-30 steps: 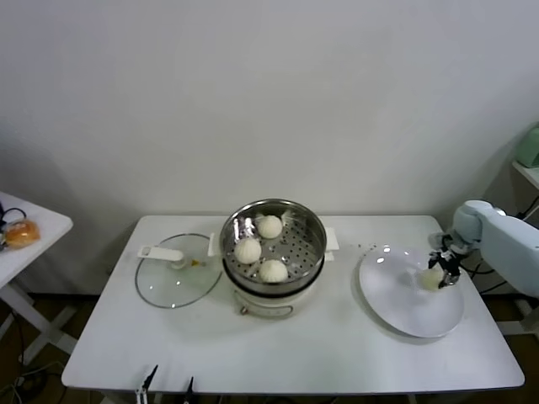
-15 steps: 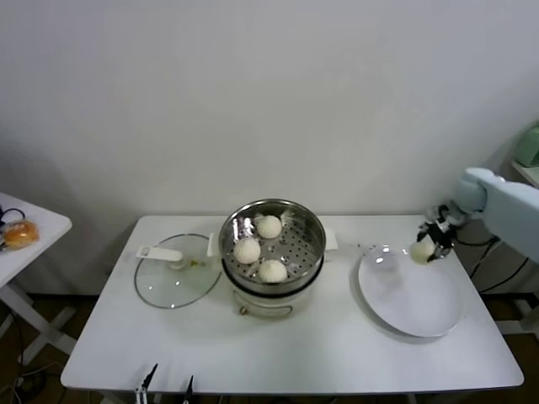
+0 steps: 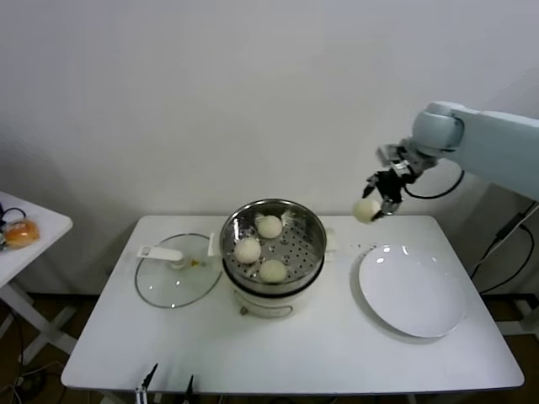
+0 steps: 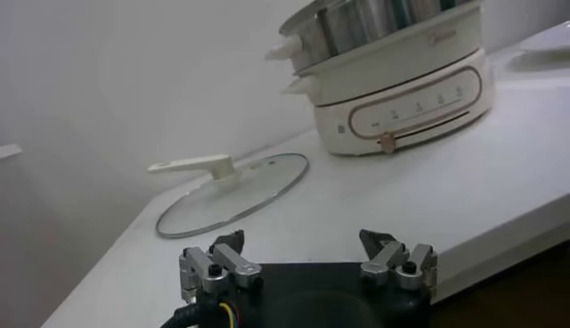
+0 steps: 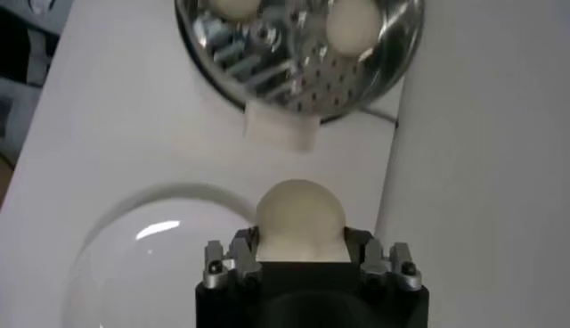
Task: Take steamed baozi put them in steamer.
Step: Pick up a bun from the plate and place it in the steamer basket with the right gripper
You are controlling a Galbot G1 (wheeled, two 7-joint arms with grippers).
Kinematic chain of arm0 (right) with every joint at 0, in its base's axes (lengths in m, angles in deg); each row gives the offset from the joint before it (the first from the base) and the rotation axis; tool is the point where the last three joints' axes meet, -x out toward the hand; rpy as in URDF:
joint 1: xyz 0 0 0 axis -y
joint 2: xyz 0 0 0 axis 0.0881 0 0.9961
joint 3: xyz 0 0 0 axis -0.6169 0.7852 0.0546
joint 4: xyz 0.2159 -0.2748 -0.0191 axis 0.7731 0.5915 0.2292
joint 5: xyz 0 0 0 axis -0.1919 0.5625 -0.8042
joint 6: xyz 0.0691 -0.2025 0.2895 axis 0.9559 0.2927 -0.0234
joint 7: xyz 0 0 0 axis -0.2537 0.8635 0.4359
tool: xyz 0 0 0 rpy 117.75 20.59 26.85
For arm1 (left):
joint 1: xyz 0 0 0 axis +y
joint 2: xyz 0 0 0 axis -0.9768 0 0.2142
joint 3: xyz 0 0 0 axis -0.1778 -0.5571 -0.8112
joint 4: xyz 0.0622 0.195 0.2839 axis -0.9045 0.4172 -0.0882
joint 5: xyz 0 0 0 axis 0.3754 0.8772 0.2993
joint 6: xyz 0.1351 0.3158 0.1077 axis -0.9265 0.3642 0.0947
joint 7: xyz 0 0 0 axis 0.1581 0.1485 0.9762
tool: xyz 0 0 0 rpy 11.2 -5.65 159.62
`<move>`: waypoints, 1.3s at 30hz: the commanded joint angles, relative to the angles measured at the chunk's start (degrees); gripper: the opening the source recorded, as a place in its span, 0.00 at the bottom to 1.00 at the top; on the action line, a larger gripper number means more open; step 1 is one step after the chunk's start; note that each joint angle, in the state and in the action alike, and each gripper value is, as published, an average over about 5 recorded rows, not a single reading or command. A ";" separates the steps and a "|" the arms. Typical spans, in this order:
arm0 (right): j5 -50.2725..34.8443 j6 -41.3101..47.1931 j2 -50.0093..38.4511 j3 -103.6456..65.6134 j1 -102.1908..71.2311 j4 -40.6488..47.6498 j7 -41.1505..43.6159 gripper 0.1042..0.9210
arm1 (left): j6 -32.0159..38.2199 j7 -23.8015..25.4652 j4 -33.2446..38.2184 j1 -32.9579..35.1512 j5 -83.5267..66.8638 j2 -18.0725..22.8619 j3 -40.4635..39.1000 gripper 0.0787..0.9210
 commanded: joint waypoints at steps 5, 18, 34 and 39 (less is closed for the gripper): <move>-8.83 10.60 12.12 -4.27 -4.31 -2.84 -4.11 0.70 | -0.06 0.06 -0.06 -0.25 -0.37 2.54 0.28 0.88; -1.17 10.78 15.34 -8.11 -18.04 3.21 -6.71 0.74 | 0.02 0.06 -0.51 -0.35 -0.43 2.34 0.43 0.88; 3.61 10.09 16.10 -11.21 -22.64 8.65 -7.90 0.77 | 0.26 -0.06 -0.23 0.06 -0.42 2.42 0.45 0.88; 3.22 9.74 15.64 -11.66 -22.84 8.22 -7.80 0.78 | 0.31 -0.08 -0.23 0.04 -0.38 2.43 0.51 0.88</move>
